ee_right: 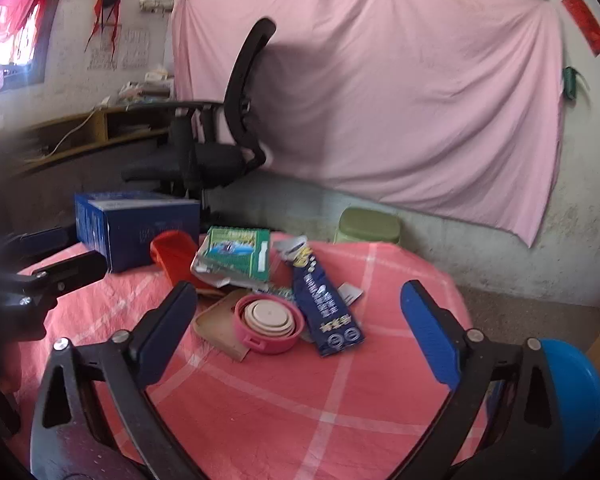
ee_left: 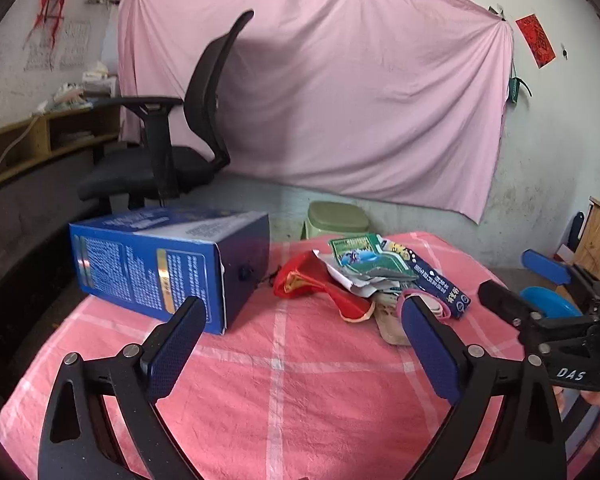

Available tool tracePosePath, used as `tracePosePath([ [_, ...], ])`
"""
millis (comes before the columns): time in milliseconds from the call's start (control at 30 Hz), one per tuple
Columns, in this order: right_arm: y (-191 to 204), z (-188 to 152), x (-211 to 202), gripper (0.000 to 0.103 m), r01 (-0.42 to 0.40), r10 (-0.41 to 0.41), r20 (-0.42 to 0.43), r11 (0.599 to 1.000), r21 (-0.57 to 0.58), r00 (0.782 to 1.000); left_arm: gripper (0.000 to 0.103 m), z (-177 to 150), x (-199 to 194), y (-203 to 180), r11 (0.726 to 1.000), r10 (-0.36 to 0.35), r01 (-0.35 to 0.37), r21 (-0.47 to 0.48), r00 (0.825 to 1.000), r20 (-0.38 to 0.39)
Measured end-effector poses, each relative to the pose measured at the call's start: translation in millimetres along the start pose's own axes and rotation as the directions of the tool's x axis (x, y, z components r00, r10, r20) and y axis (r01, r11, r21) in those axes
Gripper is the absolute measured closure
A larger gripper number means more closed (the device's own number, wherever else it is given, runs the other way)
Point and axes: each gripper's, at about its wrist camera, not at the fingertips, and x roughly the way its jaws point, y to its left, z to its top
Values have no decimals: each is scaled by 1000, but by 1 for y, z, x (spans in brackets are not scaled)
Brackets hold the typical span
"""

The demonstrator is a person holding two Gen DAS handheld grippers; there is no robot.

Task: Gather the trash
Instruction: 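Grasp the red paper cup with left gripper while right grips pink tape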

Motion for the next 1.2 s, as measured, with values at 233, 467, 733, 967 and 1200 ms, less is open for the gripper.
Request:
tracePosePath([
  [233,-3,-6,43,8,-85,93,-192,995,50,977,46,5,35,5,993,-105,98,-62,986,-132],
  [467,-7,-11,68,11,-142,170,-298,983,112,939,48,15,55,2,981,-176,156,-119,966,-187],
  [733,-10,-14,76,24,-156,196,-345,978,140,918,67,17,74,4,975,-191,149,-168,945,-267],
  [967,-11,-13,80,26,-170,217,-356,973,158,909,67,13,89,11,950,-257,181,-255,917,-306],
  [1200,-13,-14,77,26,-178,226,-349,970,165,909,90,11,97,17,934,-275,174,-312,908,-317],
])
